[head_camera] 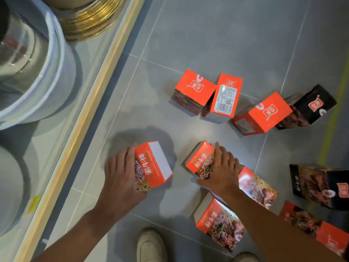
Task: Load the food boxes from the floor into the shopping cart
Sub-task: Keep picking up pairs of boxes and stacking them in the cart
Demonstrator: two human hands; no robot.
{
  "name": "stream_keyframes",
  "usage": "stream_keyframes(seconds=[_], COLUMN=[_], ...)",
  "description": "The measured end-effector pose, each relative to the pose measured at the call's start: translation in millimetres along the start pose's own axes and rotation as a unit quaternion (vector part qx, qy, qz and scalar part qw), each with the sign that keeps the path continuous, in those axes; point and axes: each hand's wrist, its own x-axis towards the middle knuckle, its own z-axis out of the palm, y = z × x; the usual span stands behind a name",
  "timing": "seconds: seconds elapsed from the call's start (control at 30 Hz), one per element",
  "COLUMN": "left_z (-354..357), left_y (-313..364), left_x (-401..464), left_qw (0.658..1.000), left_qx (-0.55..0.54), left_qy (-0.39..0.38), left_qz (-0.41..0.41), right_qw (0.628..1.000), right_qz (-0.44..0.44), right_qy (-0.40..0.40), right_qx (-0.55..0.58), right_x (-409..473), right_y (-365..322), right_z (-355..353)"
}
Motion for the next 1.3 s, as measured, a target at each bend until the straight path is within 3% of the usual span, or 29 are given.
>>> stream_keyframes(seconds=[0.1, 0.37, 0.77, 0.97, 1.3], left_z=[7.6, -48.4, -332.8, -487.1, -682.1], left_y=[-1.7, 23.3, 140.3, 205.5, 279.2], left_x=[-3.4, -9.0, -32.4, -63.7, -143.8], left_qw=[1.0, 1.0, 0.998, 0.994, 0.979], left_qx=[0.003, -0.004, -0.002, -0.004, -0.06], left_qy=[-0.004, -0.028, 0.038, 0.091, 0.171], left_qz=[0.0, -0.008, 0.041, 0.062, 0.087], right_qw=[0.997, 0.995, 0.988, 0.979, 0.948], right_qz=[-0.013, -0.054, -0.081, -0.083, -0.089], right_qy=[0.069, 0.079, 0.119, 0.178, 0.279], right_qx=[-0.024, 0.014, 0.053, 0.06, 0.128], right_x=[1.7, -36.2, -187.9, -284.6, -460.1], right_y=[-2.2, -6.1, -41.1, -59.1, -86.1], right_z=[9.3, -58.9, -353.1, -502.0, -676.6])
